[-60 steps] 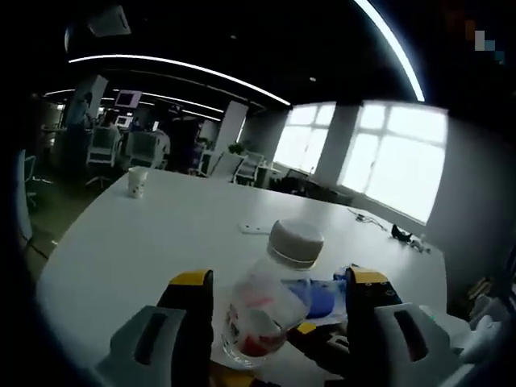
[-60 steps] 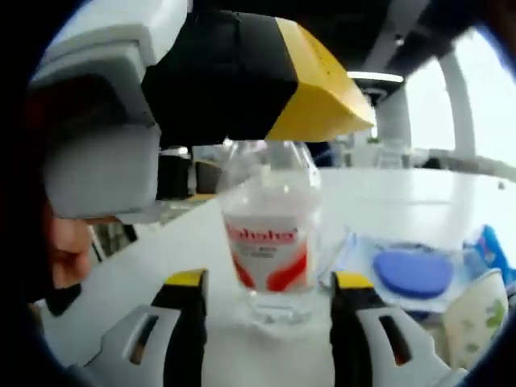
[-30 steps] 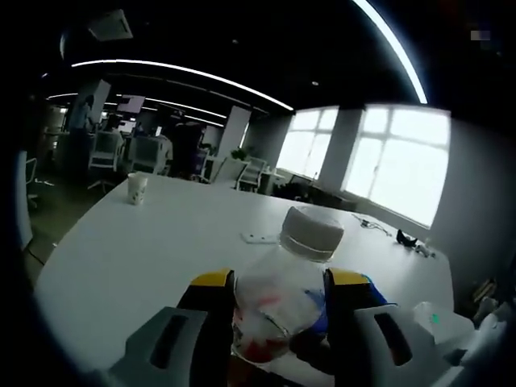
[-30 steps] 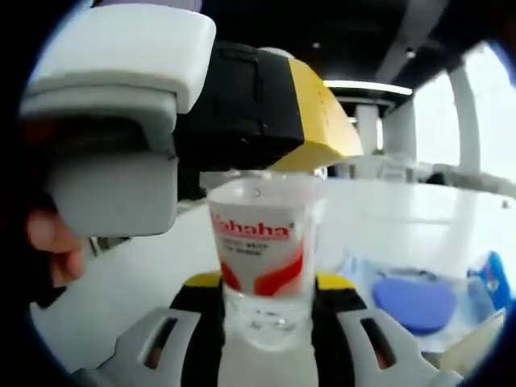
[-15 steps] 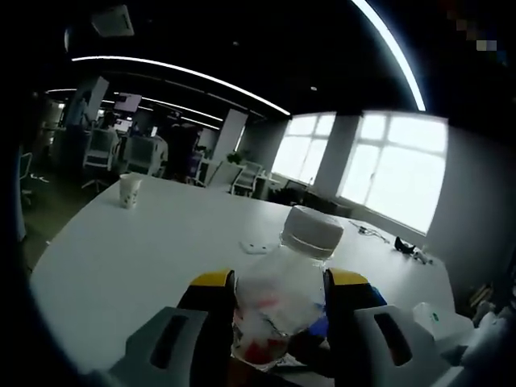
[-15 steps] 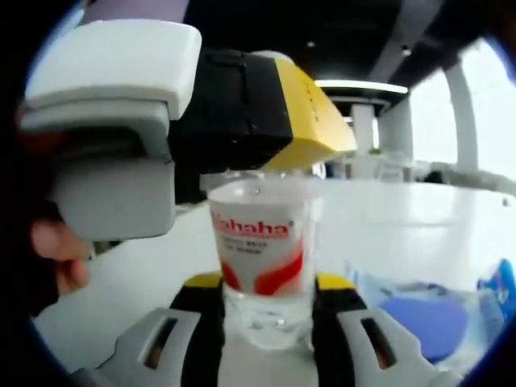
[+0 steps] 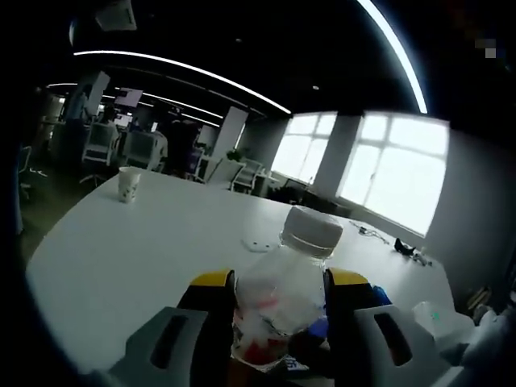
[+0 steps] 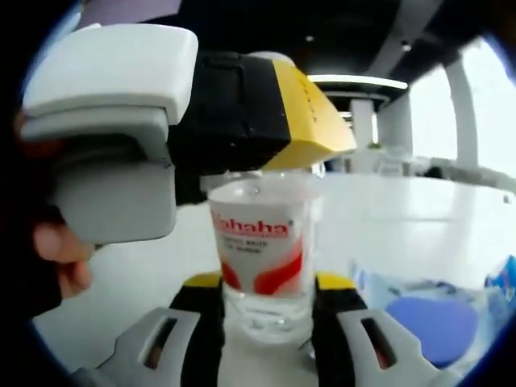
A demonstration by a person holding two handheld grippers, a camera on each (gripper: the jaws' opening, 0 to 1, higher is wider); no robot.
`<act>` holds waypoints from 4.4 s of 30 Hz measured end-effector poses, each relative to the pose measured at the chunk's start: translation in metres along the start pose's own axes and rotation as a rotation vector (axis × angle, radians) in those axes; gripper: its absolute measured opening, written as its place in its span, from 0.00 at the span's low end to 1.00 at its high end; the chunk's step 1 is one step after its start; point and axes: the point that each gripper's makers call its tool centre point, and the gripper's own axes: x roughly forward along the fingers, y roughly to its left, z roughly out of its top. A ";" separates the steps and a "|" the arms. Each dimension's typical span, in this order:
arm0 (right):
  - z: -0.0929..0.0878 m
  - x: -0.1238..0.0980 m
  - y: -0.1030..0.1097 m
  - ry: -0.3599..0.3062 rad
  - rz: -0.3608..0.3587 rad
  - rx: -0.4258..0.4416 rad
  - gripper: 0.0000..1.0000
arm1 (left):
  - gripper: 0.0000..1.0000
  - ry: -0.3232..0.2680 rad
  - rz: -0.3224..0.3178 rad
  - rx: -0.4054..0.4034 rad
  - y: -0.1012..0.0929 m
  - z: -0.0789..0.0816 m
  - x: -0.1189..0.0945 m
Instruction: Arrange the tabletop items into an orderly group along one side of the table until the central work area is clear of visible clutter.
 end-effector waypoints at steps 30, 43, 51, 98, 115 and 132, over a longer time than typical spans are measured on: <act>0.014 -0.007 0.000 -0.028 0.005 0.046 0.55 | 0.63 -0.031 0.045 0.022 -0.006 0.007 -0.001; 0.037 -0.035 -0.001 -0.083 0.076 0.008 0.88 | 1.00 -0.091 0.092 0.018 -0.007 0.022 -0.027; 0.049 -0.051 -0.001 -0.069 0.126 0.009 0.91 | 1.00 -0.077 0.104 0.008 -0.018 0.027 -0.041; 0.052 -0.228 -0.119 0.075 0.227 -0.021 0.80 | 0.93 0.039 -0.007 -0.059 -0.112 -0.004 -0.093; 0.041 -0.233 -0.188 0.129 0.233 0.016 0.77 | 0.88 0.085 0.071 -0.014 -0.135 -0.013 -0.084; 0.014 -0.242 -0.231 0.152 0.223 0.057 0.74 | 0.86 0.185 -0.145 0.111 -0.196 -0.009 -0.002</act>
